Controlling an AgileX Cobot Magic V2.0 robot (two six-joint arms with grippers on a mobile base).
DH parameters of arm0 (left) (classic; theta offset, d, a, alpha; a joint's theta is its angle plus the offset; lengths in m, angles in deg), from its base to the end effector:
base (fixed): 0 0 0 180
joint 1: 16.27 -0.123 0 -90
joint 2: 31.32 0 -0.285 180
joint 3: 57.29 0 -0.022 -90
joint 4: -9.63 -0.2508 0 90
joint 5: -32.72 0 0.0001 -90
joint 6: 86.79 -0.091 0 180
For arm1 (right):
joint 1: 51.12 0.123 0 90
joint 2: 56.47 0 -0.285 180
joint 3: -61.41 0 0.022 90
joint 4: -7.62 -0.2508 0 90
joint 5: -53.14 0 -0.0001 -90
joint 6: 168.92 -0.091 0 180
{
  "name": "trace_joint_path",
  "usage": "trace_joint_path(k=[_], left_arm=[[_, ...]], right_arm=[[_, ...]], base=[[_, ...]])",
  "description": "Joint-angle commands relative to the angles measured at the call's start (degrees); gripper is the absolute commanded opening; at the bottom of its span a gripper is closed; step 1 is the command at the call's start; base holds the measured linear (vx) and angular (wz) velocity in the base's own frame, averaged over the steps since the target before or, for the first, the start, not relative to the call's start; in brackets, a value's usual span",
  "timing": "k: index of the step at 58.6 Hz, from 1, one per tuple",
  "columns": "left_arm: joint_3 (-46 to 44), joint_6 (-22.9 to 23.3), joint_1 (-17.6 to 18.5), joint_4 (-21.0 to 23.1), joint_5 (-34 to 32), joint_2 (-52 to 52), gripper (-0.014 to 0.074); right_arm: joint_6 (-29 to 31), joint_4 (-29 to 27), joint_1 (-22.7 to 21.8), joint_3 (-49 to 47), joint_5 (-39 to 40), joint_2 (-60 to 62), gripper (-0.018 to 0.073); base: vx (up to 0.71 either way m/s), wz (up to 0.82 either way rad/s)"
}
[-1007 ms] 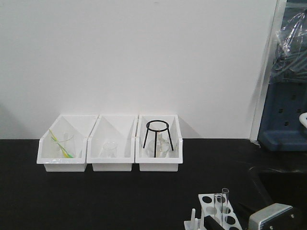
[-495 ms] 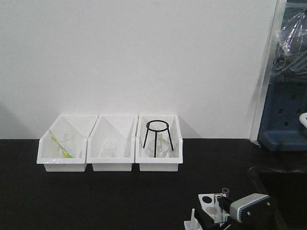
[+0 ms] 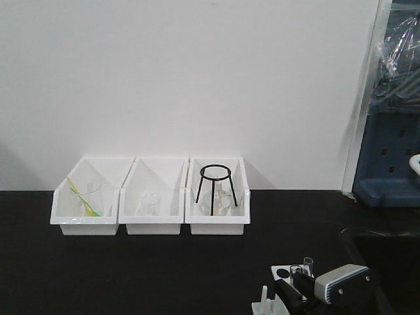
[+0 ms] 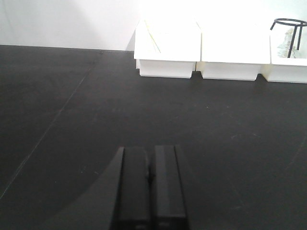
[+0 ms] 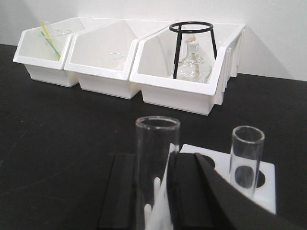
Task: Flip and reinsert test tube from rack
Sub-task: 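Close the right gripper on the clear test tube, then lift the test tube up out of the rack with the right gripper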
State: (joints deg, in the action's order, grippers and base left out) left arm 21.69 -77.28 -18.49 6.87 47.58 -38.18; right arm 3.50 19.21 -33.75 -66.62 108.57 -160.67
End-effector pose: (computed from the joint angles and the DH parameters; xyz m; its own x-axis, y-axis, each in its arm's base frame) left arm 0.0549 0.0033 0.1802 -0.1779 -0.1261 -0.9759 -0.0726 0.9907 -0.1148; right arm 0.2621 0.0978 0.1611 -0.1943 -0.0438 -0.9800 -0.4461 0.8937 0.0485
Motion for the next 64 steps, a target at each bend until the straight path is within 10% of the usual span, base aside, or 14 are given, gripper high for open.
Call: trace_joint_path(k=[1,49,64], left_arm=[[0.12,0.02,0.24,0.26,-4.56,0.63,-0.0006],[0.12,0.02,0.24,0.26,-4.56,0.63,-0.0006],[0.12,0.02,0.24,0.26,-4.56,0.63,-0.0006]], right_arm=[[0.13,0.01,-0.17,-1.3,5.21,3.7,-0.0013],[0.88,0.32,-0.17,-23.78,-37.36,32.1,-0.0012],[31.27,29.26,-0.17,-25.51,-48.51,32.1,-0.001]], base=[[0.0,0.0],[0.0,0.0],[0.0,0.0]])
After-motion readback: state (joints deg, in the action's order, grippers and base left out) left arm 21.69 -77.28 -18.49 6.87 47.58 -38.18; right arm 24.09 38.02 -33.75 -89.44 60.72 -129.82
